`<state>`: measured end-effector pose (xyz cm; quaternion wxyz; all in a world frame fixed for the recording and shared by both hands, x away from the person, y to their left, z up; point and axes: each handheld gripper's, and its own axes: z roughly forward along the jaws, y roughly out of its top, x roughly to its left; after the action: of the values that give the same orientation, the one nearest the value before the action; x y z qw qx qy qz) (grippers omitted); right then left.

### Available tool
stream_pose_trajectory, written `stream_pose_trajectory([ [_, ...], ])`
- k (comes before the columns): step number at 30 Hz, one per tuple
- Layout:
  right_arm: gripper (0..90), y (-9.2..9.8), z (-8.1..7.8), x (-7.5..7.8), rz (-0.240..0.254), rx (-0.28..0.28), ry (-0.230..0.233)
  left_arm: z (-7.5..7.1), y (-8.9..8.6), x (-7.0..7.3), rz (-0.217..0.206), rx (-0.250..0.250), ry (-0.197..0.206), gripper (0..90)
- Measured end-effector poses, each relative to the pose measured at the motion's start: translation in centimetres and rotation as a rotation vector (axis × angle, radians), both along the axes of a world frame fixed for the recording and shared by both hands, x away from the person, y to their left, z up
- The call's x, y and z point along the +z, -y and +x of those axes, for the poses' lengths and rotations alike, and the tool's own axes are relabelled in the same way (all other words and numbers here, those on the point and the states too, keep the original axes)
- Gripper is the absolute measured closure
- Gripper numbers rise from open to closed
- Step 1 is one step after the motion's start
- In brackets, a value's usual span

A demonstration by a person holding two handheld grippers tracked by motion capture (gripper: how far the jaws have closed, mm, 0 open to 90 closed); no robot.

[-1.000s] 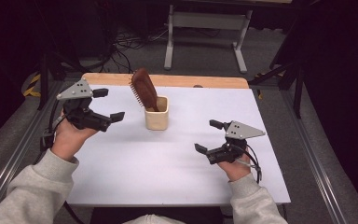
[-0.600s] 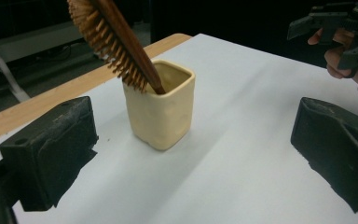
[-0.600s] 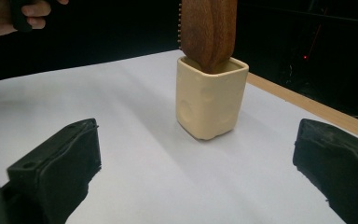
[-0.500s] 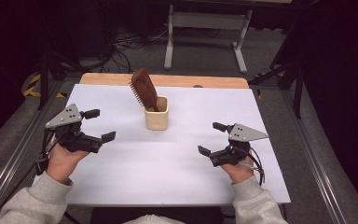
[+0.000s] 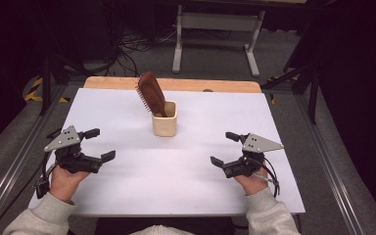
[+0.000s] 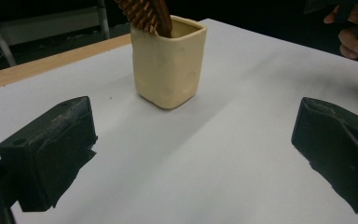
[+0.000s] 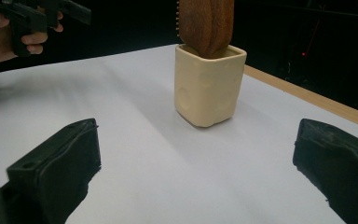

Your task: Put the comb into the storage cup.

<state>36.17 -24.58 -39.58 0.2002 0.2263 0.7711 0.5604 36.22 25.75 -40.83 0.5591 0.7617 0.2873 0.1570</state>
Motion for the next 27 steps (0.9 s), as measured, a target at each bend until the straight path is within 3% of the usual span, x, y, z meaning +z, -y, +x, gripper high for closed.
stream_pose_trajectory([
  [7, 1.3, 0.2, -0.2, -0.6, -0.002, -0.002, -0.006, -0.4, -0.5, -1.9, -0.027, -0.003, -0.015, 0.5],
  [13, 1.2, 0.1, -0.3, -1.3, -0.006, -0.008, -0.012, -0.6, -0.9, -3.3, -0.020, -0.003, -0.025, 0.5],
  [16, 1.2, 0.0, -0.4, -1.7, -0.016, -0.015, -0.013, -0.8, -1.4, -4.4, -0.052, 0.009, -0.048, 0.5],
  [18, 1.2, 0.0, -0.5, -2.0, -0.015, -0.015, -0.012, -0.8, -1.5, -4.5, -0.049, 0.008, -0.051, 0.5],
  [19, 1.2, -0.1, -0.6, -2.3, -0.022, -0.015, -0.017, -0.8, -1.5, -5.0, -0.019, 0.012, -0.044, 0.5],
  [27, 1.2, -0.3, -0.6, -3.3, -0.030, -0.013, -0.038, -0.7, -1.5, -5.3, -0.017, 0.022, -0.045, 0.5],
])
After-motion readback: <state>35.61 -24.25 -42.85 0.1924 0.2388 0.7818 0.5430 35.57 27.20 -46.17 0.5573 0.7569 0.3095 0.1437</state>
